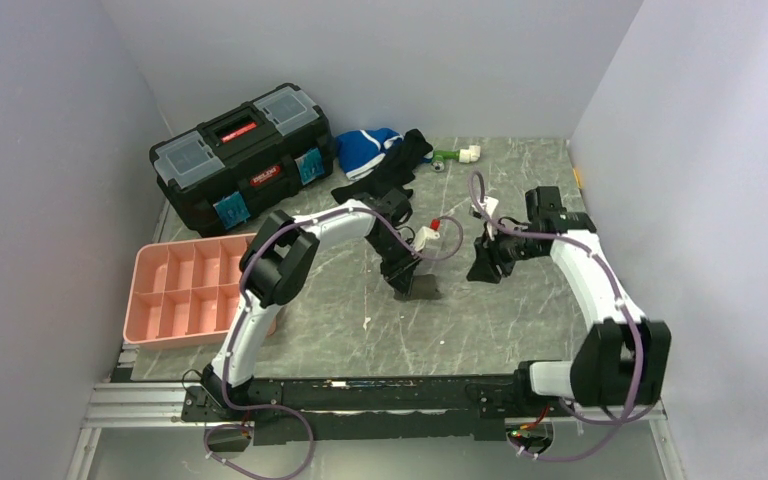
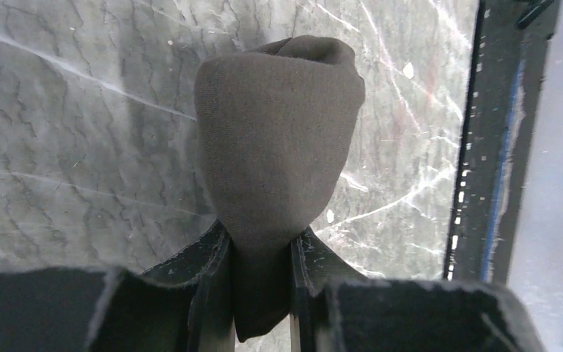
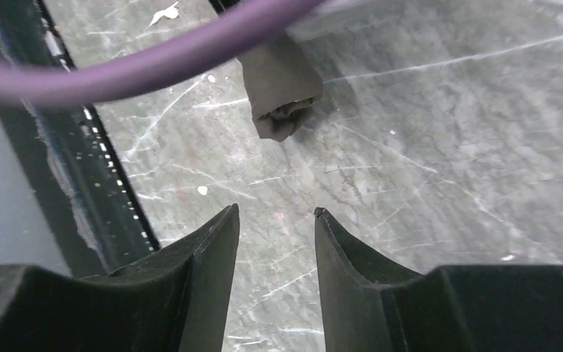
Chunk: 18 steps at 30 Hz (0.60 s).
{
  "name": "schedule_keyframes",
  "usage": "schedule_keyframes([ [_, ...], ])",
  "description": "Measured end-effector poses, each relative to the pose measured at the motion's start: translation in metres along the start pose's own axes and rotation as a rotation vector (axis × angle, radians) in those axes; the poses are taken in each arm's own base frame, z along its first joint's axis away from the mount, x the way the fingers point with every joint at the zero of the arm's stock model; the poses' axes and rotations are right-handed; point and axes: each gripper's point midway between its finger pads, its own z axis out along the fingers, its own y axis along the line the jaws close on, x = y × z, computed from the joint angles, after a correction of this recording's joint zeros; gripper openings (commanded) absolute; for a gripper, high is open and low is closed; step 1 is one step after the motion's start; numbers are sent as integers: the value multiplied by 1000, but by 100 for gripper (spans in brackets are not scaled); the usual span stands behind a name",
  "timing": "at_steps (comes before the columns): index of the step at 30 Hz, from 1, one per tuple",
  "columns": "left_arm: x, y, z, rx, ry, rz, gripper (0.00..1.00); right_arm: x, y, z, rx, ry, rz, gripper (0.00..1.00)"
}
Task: Roll the underwear
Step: Roll the underwear to the center of the board.
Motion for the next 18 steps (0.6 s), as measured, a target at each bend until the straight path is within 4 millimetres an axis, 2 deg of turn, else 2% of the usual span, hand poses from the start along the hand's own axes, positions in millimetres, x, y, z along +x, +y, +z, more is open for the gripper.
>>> schedule_keyframes([
  [4, -1, 0, -1, 89, -21, -90, 0, -4, 13, -2, 93, -24, -123, 51],
  [10, 0, -2, 0, 152, -34, -153, 0, 1, 34, 27, 123, 44, -291, 53],
  [18, 3, -7, 0, 177, -28, -201, 0, 2, 37, 58, 171, 152, -419, 54],
])
